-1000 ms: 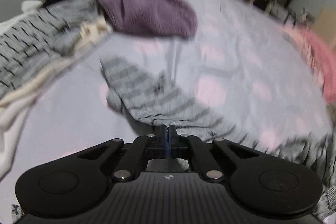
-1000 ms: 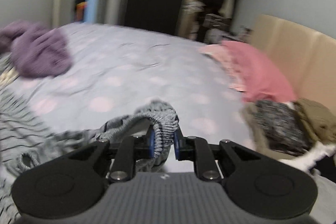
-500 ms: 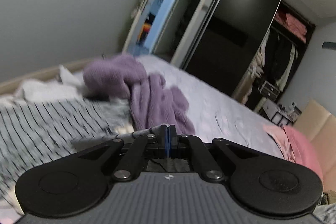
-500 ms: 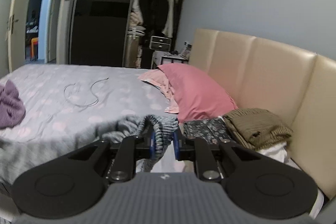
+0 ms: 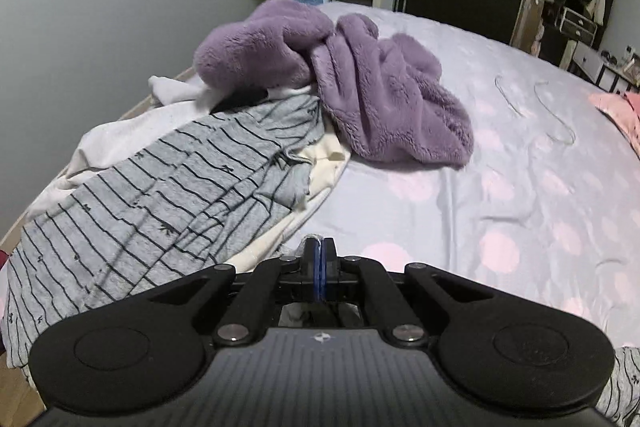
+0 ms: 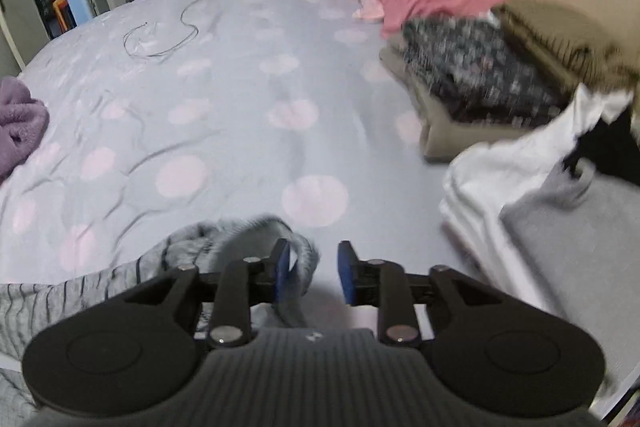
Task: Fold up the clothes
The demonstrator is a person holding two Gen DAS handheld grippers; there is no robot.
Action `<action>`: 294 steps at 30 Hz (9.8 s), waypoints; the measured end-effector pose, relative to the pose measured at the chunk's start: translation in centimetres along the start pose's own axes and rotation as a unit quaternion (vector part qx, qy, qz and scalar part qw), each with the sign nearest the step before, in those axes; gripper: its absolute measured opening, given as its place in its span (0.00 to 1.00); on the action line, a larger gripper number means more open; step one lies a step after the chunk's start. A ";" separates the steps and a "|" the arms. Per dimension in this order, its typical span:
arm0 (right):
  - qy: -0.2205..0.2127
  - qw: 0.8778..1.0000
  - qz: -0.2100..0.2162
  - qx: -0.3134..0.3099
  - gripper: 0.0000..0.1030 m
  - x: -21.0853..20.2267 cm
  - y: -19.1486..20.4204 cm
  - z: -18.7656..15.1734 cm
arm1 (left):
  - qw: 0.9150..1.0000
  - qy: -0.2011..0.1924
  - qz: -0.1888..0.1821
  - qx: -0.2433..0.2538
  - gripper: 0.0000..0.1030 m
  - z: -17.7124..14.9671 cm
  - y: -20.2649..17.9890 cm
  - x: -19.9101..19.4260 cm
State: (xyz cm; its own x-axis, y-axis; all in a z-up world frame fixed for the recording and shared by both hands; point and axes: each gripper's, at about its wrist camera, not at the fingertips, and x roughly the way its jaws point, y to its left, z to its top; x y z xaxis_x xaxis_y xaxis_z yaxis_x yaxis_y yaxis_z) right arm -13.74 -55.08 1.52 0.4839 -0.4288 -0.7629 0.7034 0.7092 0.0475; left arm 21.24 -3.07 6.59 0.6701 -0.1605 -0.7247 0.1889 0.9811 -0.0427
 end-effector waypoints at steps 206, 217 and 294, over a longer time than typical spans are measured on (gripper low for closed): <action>-0.085 0.994 -0.075 -0.009 0.03 -8.4 -6.5 0.7 | 0.984 0.018 0.010 -0.179 0.01 -1.6 15.7 -5.0; 0.111 0.994 0.000 0.003 0.42 -0.8 -7.5 -3.6 | 0.983 0.033 0.019 -0.179 0.01 -2.1 15.7 -3.6; 0.053 0.998 -0.021 0.006 0.39 7.8 -5.5 2.8 | 0.996 0.068 0.050 0.009 0.40 1.0 4.9 5.7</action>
State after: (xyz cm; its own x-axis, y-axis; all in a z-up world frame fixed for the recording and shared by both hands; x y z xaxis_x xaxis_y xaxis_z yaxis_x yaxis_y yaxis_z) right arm -12.35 -63.86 -2.86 0.3971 -0.3961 -0.8279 0.7283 0.6849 0.0216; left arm 26.75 0.70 2.94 0.5836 -0.0453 -0.8108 0.1400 0.9891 0.0455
